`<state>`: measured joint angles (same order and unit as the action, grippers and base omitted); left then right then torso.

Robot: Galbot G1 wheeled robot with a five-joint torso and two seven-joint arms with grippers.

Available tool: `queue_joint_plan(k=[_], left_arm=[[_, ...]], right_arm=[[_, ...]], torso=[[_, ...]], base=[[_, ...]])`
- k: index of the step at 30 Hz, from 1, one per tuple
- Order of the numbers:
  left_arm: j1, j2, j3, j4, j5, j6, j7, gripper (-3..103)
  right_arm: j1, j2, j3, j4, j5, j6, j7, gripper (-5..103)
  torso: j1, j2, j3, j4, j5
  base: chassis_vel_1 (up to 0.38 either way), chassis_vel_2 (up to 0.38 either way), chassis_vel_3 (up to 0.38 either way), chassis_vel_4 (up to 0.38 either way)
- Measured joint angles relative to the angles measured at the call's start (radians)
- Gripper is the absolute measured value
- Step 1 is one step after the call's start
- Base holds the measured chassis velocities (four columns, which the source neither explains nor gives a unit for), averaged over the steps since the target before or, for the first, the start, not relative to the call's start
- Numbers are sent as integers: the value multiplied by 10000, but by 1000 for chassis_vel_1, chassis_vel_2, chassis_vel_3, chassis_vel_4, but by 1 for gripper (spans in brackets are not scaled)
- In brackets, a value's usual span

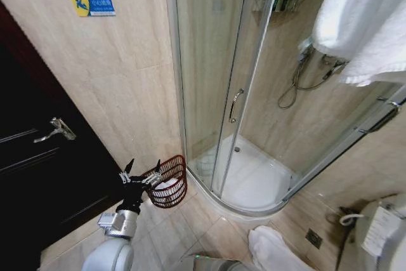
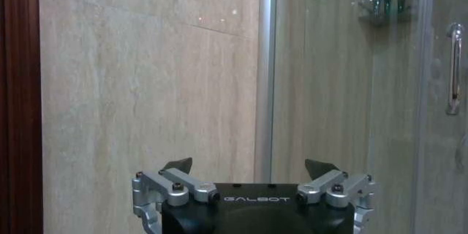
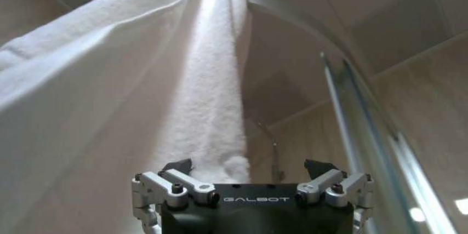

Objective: Discard the used towel into the hamper.

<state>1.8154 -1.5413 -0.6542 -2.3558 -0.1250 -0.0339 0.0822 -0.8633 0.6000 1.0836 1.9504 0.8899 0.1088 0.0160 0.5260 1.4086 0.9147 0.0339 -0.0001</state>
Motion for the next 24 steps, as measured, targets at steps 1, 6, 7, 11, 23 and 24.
queue_joint_plan(k=[1,6,7,11,23,24], left_arm=[[0,1,1,0,0,0,1,100],[-1,0,0,0,0,0,0,100],[0,0,-1,0,0,0,0,100],[-2,-3,0,0,0,0,0,100],[-1,1,0,0,0,0,1,100],[-1,1,0,0,0,0,1,100]], right_arm=[[203,76,-201,-46,-87,63,-28,100],[1164,846,-1493,-407,359,365,-419,100],[1544,1112,-1943,-495,659,353,-404,100],[2969,1302,-3131,-574,715,-176,112,100],[8375,910,-5629,18,2207,-2541,2059,100],[8375,910,-5629,18,2207,-2541,2059,100]], torso=[[0,0,0,1,-4],[0,0,0,-2,9],[0,0,0,-4,3],[0,0,1,-1,-2],[0,2,-1,-2,-5],[0,2,-1,-2,-5]], base=[[0,0,0,0],[0,0,0,0],[0,0,0,0],[0,0,0,0],[0,0,0,0],[0,0,0,0]])
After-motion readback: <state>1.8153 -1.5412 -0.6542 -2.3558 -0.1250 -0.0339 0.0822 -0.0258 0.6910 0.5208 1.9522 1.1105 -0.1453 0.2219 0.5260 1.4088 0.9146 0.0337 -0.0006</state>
